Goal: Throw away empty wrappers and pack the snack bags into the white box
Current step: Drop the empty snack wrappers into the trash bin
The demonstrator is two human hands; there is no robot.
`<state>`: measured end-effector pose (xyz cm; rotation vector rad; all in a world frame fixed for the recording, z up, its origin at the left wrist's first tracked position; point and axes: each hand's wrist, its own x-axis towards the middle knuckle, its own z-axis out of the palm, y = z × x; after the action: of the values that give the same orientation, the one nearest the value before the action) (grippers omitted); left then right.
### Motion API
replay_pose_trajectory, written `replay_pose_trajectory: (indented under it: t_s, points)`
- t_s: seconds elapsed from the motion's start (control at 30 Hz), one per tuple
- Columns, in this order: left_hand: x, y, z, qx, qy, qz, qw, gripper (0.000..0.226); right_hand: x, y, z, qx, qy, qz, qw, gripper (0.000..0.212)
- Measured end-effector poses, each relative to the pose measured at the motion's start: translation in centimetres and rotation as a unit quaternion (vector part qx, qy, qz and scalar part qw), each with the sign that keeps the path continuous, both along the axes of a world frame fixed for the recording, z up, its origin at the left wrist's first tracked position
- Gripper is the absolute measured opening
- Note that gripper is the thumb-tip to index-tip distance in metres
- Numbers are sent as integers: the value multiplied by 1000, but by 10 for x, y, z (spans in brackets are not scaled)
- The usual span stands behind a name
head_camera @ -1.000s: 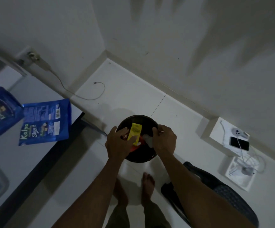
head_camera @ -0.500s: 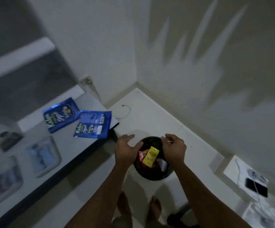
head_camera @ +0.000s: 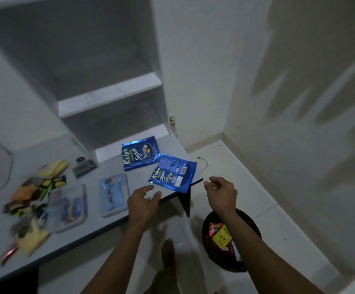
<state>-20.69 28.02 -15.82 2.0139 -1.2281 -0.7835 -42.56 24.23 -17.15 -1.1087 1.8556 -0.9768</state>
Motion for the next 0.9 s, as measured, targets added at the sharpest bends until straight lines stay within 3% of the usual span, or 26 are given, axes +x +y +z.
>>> replay_pose_trajectory:
  t_s: [0.3,0.43,0.6,0.67,0.9]
  points:
    - [94,-117,-30,30,-30,33,999,31,58,-102,-37,47,68,-7,997,35]
    - [133,-184,-44,46,-85,-1,995,15,69,-137,-65,91,98,-17,991,56]
    - [168,-245,-78,57,-122,4,991,25,73,-160,-96,143,152,-23,978,67]
    - [174,-261,-86,69,-122,15,990,40,73,-164,-104,159,162,-32,973,70]
    - [191,-292,-114,183,-196,-34,963,66,73,-169,-118,177,189,-43,965,65]
